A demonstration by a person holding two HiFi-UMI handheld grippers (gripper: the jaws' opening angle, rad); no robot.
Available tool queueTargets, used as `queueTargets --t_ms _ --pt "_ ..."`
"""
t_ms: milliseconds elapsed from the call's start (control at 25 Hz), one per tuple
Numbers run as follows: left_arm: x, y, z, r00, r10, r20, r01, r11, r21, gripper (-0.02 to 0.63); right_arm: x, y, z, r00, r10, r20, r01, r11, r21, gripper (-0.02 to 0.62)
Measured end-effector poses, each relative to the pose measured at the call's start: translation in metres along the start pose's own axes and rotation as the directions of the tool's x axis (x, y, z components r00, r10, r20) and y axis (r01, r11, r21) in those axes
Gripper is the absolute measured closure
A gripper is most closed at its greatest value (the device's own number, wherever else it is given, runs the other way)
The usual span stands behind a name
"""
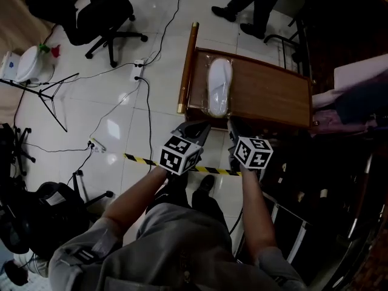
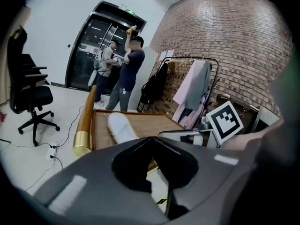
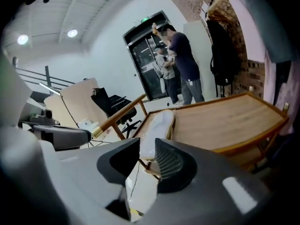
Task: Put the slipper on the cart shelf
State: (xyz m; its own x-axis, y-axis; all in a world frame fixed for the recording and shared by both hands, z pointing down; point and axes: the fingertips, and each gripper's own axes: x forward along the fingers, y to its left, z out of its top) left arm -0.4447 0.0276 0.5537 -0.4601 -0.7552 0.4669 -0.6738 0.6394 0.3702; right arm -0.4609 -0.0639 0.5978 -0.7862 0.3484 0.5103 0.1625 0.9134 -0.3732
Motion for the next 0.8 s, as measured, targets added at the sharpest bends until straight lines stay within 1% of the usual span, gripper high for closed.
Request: queueTargets --t_ms 80,160,200,280,440,560,800 --pt "0.005 0.007 0.000 1.000 -0.004 -0.020 0.004 1.000 -0.003 0.598 0.013 -0.007 -0.007 1.000 -0.007 -0.023 0.009 0.998 0.069 0.469" --pt "0.008 0.014 -0.005 0.999 -0.013 -0.044 0.014 1.000 0.002 0.598 0.024 -0.012 -0.013 0.999 -0.032 -0.040 0.036 0.992 0.119 0.387" --pt "0.009 0.016 -0.008 0.998 -0.020 -0.054 0.020 1.000 0.001 0.598 0.029 -0.014 -0.014 0.998 -0.048 -0.044 0.053 0.990 0.128 0.342" --pt "0.010 0.020 -0.014 0.997 -0.031 -0.069 0.031 0.999 -0.011 0.598 0.040 -0.019 -0.012 0.996 -0.074 -0.045 0.079 0.990 0.121 0.308" --pt "0.010 0.027 -0.022 0.996 -0.029 -0.085 0.026 0.999 -0.029 0.598 0.065 -0.035 -0.004 0.994 -0.074 -0.078 0.081 0.992 0.100 0.305" --pt "0.009 0.031 -0.022 0.996 -0.034 -0.088 0.030 0.999 -0.040 0.598 0.084 -0.042 -0.005 0.990 -0.050 -0.129 0.066 0.990 0.121 0.305" --pt "0.015 0.037 -0.020 0.996 -0.055 -0.071 0.052 0.998 -0.043 0.598 0.111 -0.046 -0.031 0.969 0.000 -0.247 0.046 0.982 0.182 0.305"
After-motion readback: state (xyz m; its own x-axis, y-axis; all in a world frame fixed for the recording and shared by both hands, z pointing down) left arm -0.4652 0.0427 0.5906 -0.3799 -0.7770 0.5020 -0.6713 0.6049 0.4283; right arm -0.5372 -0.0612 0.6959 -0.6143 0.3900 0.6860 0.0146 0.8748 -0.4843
